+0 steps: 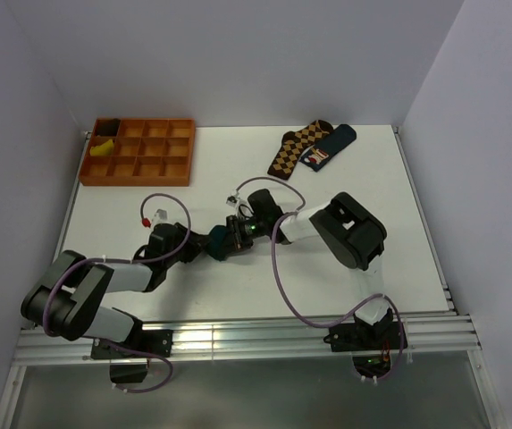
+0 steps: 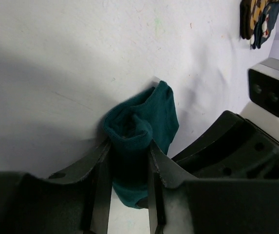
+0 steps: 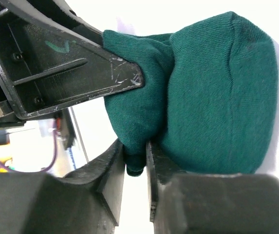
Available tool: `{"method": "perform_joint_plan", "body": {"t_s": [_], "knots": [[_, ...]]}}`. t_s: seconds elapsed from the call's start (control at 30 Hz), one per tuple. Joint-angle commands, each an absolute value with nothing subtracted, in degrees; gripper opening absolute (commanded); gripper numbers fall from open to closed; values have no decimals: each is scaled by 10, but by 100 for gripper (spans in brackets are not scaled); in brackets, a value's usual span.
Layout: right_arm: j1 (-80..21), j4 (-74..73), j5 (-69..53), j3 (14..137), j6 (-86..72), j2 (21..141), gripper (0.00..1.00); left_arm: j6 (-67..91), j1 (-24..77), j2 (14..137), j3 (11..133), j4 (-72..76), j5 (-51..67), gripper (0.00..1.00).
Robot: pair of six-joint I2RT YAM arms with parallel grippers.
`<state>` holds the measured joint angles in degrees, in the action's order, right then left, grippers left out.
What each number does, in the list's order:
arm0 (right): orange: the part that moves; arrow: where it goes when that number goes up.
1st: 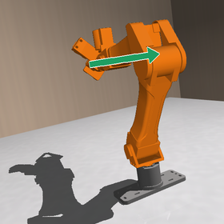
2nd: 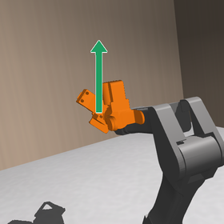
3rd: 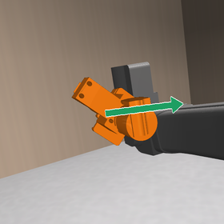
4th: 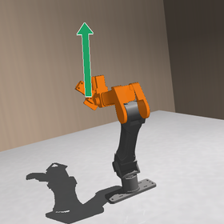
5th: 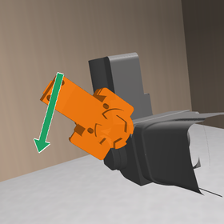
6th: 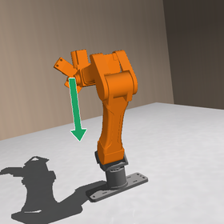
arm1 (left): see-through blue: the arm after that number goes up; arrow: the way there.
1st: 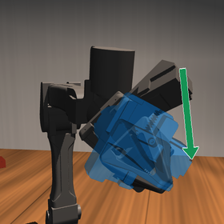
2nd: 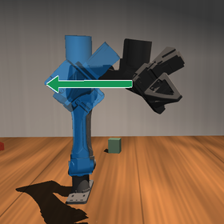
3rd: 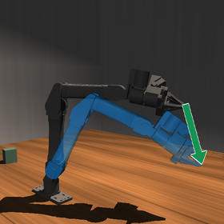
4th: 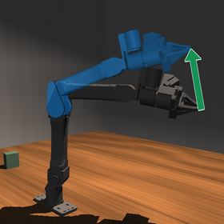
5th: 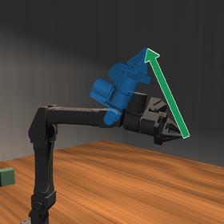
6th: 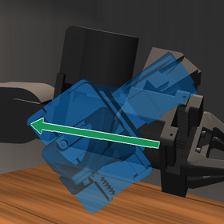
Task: Roll the socks
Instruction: Roll the sock at the center of the board.
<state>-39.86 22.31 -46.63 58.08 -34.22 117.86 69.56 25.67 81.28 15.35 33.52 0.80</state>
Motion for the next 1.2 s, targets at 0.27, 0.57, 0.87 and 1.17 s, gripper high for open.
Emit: {"method": "perform_joint_plan", "body": {"t_s": [0.27, 0.57, 0.87, 1.17], "knots": [[-430, 120, -230, 518, -222, 1011, 51, 634, 294, 818, 250, 91, -41, 0], [-526, 205, 28, 445, -143, 926, 55, 617, 336, 835, 342, -42, -91, 0], [-586, 342, 111, 388, -73, 916, 63, 615, 339, 856, 377, -83, -77, 0], [-646, 347, 167, 418, -18, 944, 63, 620, 339, 860, 388, -98, -71, 0]]}}
